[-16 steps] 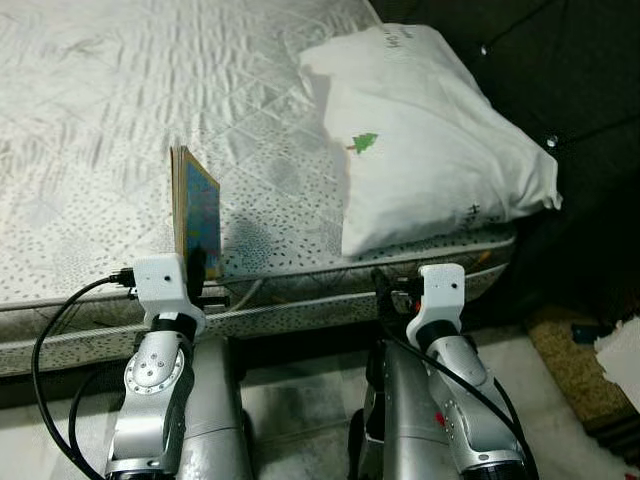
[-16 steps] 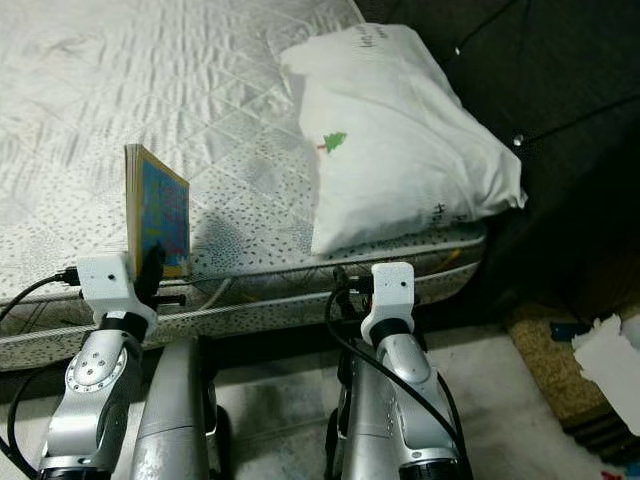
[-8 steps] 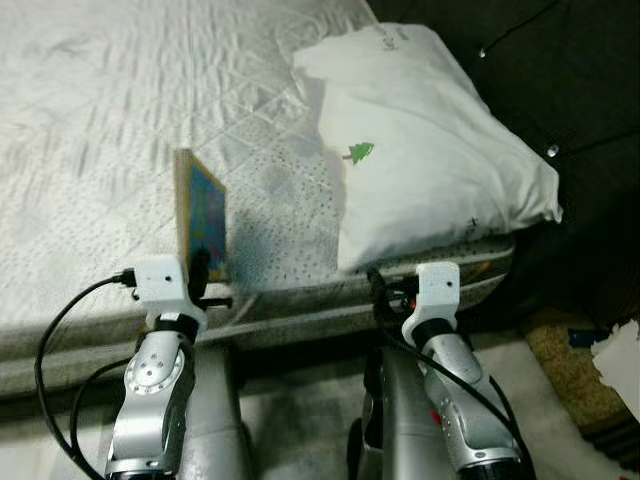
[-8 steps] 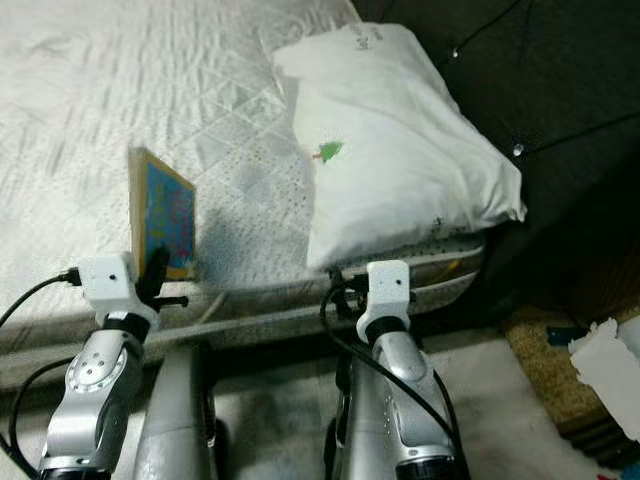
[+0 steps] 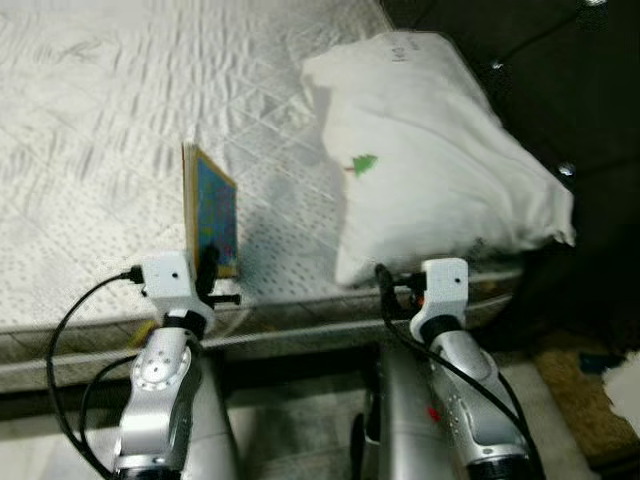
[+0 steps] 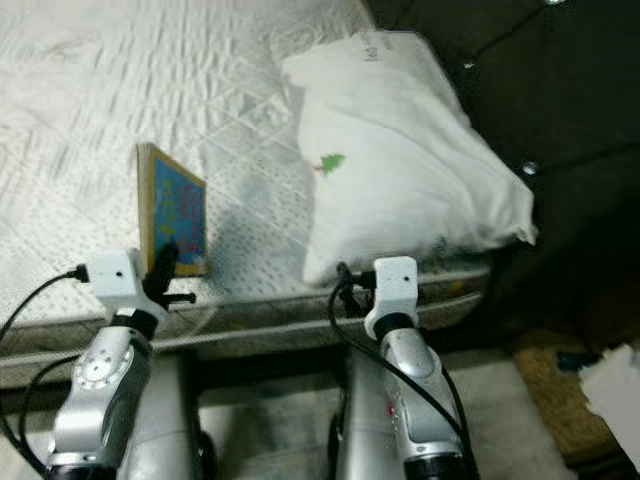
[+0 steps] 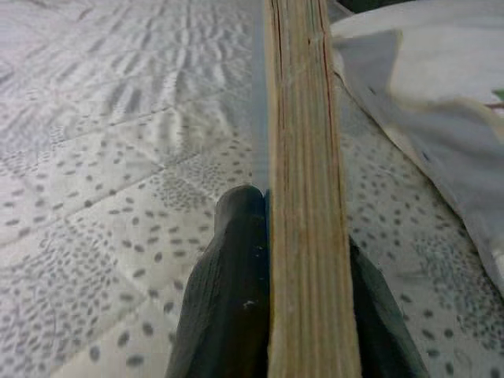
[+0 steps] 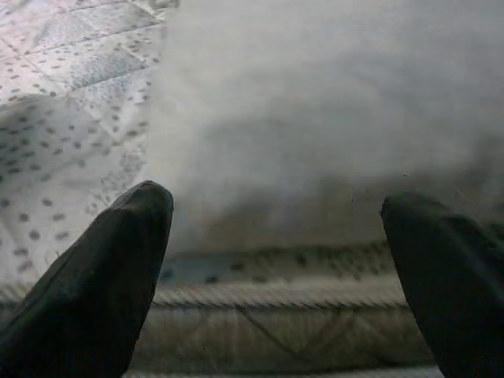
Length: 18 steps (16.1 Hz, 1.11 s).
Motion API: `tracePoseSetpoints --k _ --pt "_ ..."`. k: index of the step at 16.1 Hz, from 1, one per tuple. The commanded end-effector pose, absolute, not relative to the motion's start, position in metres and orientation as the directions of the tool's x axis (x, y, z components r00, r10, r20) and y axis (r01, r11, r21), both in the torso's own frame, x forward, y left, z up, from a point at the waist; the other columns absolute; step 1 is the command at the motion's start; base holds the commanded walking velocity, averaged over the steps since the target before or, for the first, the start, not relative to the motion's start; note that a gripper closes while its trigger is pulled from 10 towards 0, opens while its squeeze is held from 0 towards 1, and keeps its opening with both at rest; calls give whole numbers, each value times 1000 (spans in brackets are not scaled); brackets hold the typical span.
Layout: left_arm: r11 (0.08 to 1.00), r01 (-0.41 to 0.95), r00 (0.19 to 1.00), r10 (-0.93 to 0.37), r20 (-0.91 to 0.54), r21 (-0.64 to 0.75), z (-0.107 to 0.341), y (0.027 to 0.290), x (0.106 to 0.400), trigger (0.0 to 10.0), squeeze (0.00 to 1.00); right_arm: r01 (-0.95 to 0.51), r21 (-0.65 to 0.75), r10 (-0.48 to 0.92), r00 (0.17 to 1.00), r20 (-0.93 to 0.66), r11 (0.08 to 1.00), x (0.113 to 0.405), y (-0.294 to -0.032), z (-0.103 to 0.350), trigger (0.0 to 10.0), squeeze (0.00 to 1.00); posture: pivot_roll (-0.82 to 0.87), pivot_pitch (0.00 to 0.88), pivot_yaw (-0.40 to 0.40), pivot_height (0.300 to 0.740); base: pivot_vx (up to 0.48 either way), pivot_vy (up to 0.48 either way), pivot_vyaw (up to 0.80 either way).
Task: Clean up the room
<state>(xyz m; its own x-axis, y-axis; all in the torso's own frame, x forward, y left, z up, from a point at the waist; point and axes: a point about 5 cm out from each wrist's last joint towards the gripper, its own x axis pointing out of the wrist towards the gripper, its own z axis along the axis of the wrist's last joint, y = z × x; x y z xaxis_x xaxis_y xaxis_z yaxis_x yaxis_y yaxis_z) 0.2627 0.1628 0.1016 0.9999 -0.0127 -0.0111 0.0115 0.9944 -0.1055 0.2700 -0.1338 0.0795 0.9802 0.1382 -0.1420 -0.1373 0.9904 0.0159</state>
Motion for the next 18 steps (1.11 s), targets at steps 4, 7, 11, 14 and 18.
tracePoseSetpoints --k 4,7,11,14,18 --pt "961 60 998 -64 -4 -269 105 150 285 10000 0 -133 18 134 981 -144 991 269 -134 80 10000 0 9 154 -44 482 0 0 0" --pt "874 77 996 -88 0 -480 113 134 306 10000 0 -130 14 130 981 -142 991 269 -136 81 10000 0 -6 151 -51 482 0 0 0" --pt "804 145 983 -186 -13 -577 122 95 319 10000 0 -129 1 128 982 -135 992 267 -140 83 10000 0 -33 145 -53 482 0 0 0" --pt "782 164 960 -266 -84 -602 123 75 316 10000 0 -133 -5 131 981 -140 991 268 -140 83 10000 0 -29 148 -60 482 0 0 0" --pt "729 203 864 -448 -231 -654 106 55 299 10000 0 -141 -4 139 980 -141 990 267 -139 84 10000 0 -24 154 -63 482 0 0 0"
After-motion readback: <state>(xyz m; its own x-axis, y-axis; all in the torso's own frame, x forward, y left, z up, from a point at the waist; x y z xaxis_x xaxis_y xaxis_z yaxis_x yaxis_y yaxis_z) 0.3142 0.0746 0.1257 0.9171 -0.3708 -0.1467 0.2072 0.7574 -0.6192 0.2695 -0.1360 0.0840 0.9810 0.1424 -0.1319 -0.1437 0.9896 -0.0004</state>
